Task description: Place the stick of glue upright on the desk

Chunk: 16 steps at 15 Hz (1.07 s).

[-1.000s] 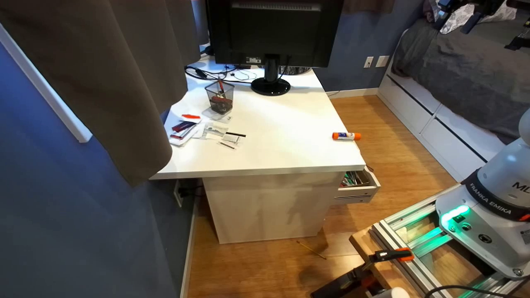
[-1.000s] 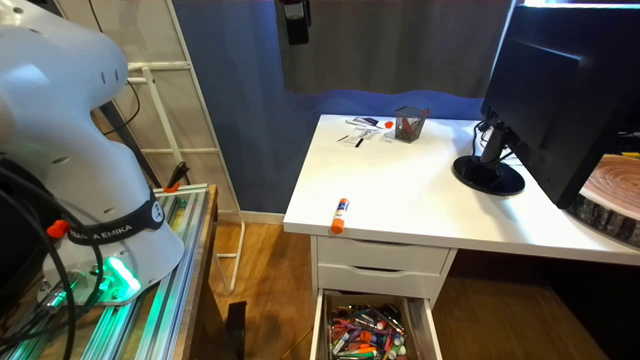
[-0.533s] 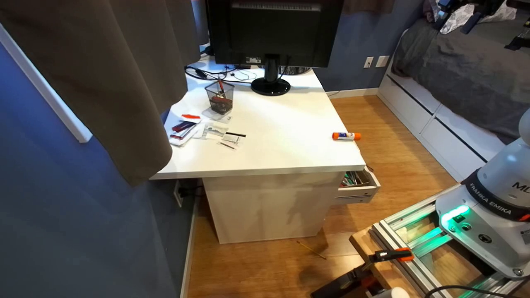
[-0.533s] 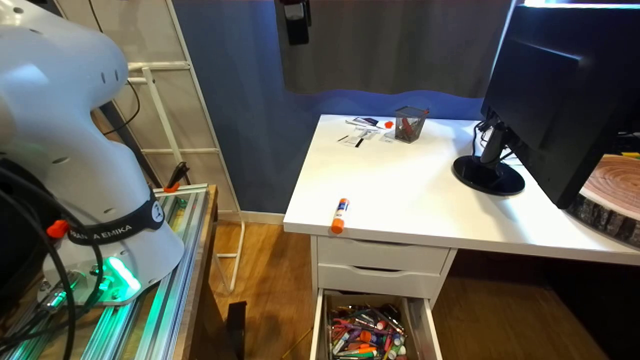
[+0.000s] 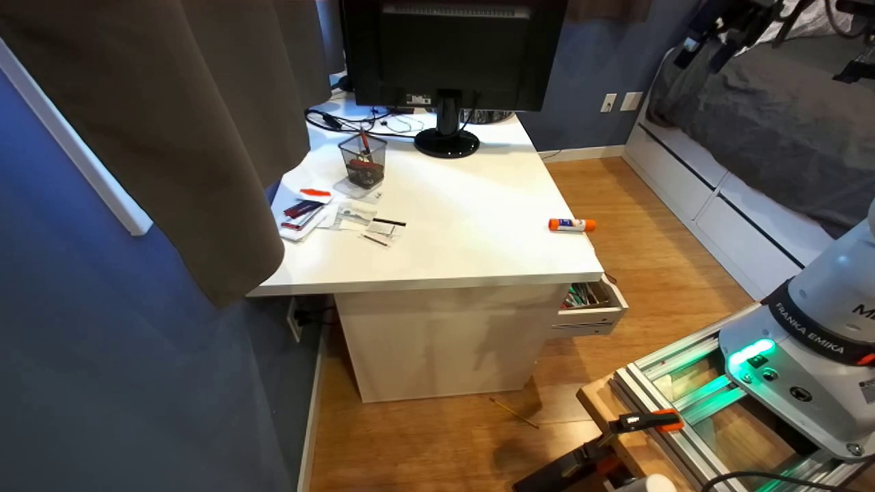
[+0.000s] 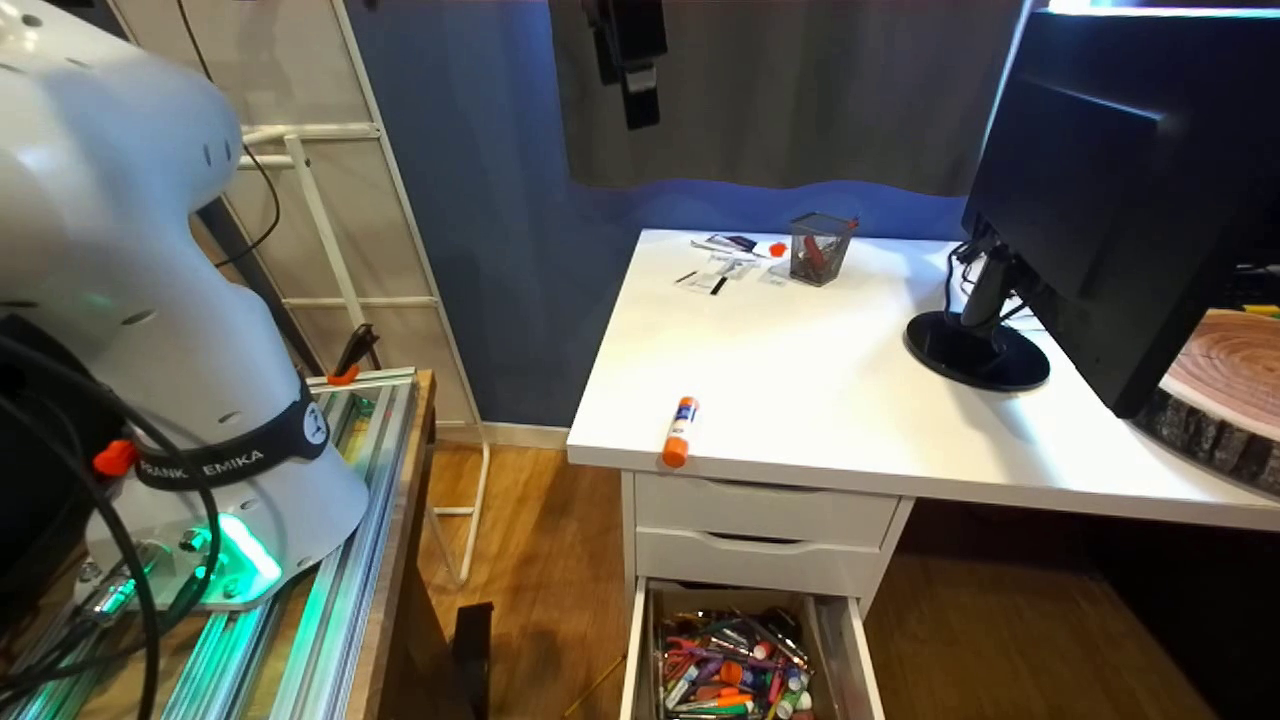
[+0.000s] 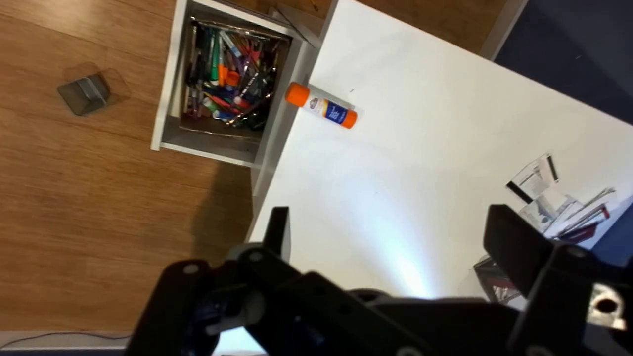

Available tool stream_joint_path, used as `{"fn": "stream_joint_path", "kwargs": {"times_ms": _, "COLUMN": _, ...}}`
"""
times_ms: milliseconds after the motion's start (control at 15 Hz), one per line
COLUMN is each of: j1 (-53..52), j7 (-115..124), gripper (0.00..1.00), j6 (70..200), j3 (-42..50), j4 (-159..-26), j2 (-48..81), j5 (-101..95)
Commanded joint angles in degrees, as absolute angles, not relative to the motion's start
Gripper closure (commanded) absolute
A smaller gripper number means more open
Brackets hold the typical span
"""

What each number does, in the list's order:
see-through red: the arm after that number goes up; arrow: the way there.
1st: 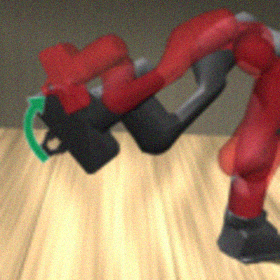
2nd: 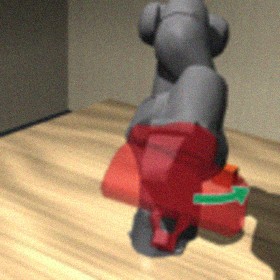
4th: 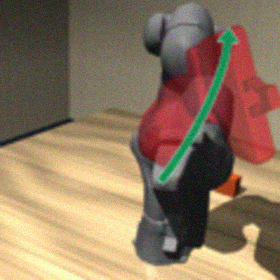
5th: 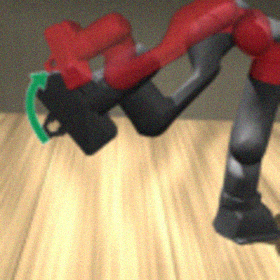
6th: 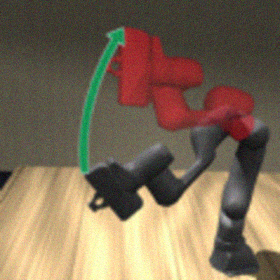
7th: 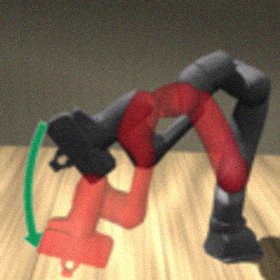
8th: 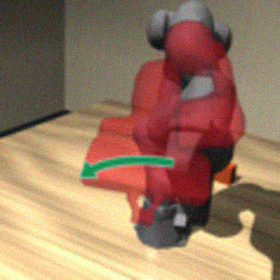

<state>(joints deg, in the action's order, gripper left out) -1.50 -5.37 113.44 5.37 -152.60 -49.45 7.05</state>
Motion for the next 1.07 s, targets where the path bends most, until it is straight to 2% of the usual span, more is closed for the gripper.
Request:
{"fn": "stream_joint_path", "kwargs": {"times_ms": 0, "j1": -6.1, "j7": -16.2, "gripper": 0.00, "j6": 123.4, "j3": 9.2, "j4": -160.3, "j2": -48.3, "j5": 10.9}}
{"fn": "stream_joint_path", "kwargs": {"times_ms": 333, "j1": -13.0, "j7": -34.9, "gripper": 0.00, "j6": 135.4, "j3": 17.3, "j4": -160.1, "j2": -38.8, "j5": 12.2}}
{"fn": "stream_joint_path", "kwargs": {"times_ms": 667, "j1": -19.3, "j7": -51.5, "gripper": 0.00, "j6": 139.4, "j3": 22.3, "j4": -159.9, "j2": -29.0, "j5": 17.4}}
{"fn": "stream_joint_path", "kwargs": {"times_ms": 800, "j1": -20.3, "j7": -56.8, "gripper": 0.00, "j6": 139.3, "j3": 22.8, "j4": -159.9, "j2": -25.2, "j5": 21.6}}
{"fn": "stream_joint_path", "kwargs": {"times_ms": 867, "j1": -16.3, "j7": -52.9, "gripper": 0.00, "j6": 137.1, "j3": 19.0, "j4": -159.8, "j2": -28.7, "j5": 19.6}}
{"fn": "stream_joint_path", "kwargs": {"times_ms": 1000, "j1": -16.4, "j7": -56.2, "gripper": 0.00, "j6": 137.4, "j3": 18.9, "j4": -159.6, "j2": -25.4, "j5": 21.7}}
